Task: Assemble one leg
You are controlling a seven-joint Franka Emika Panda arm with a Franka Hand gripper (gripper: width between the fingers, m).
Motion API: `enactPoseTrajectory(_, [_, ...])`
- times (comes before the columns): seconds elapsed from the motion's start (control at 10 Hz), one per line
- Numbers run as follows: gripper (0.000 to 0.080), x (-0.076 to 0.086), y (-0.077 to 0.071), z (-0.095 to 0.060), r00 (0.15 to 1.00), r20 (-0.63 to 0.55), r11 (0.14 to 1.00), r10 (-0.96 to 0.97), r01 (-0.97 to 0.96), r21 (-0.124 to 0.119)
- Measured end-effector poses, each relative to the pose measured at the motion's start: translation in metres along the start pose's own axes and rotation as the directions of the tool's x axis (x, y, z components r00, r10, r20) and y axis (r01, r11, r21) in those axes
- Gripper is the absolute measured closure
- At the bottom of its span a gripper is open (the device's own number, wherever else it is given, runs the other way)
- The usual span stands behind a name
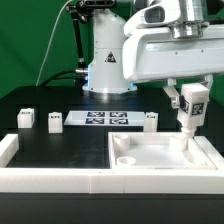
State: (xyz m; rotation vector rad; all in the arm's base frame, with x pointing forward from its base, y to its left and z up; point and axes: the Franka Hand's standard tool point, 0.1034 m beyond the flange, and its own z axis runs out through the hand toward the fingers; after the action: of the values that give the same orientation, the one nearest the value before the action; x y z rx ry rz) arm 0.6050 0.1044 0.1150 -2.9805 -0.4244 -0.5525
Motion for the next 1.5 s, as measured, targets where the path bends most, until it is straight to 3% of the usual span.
enactPoseTrajectory(0.3, [0.0511,0.011,0.003,0.012,0.998,-0.059,1.000,0.002,-0.002,-0.011])
enactPoseTrajectory(0.4, [0.0511,0.009,0.004,0.019,0.993,-0.119,1.000,0.001,-0.005,-0.028])
enactPoseTrajectory(1.5, [0.0511,-0.010,-0.007,0.044,0.997,-0.080,1.000,-0.008,0.006,-0.014])
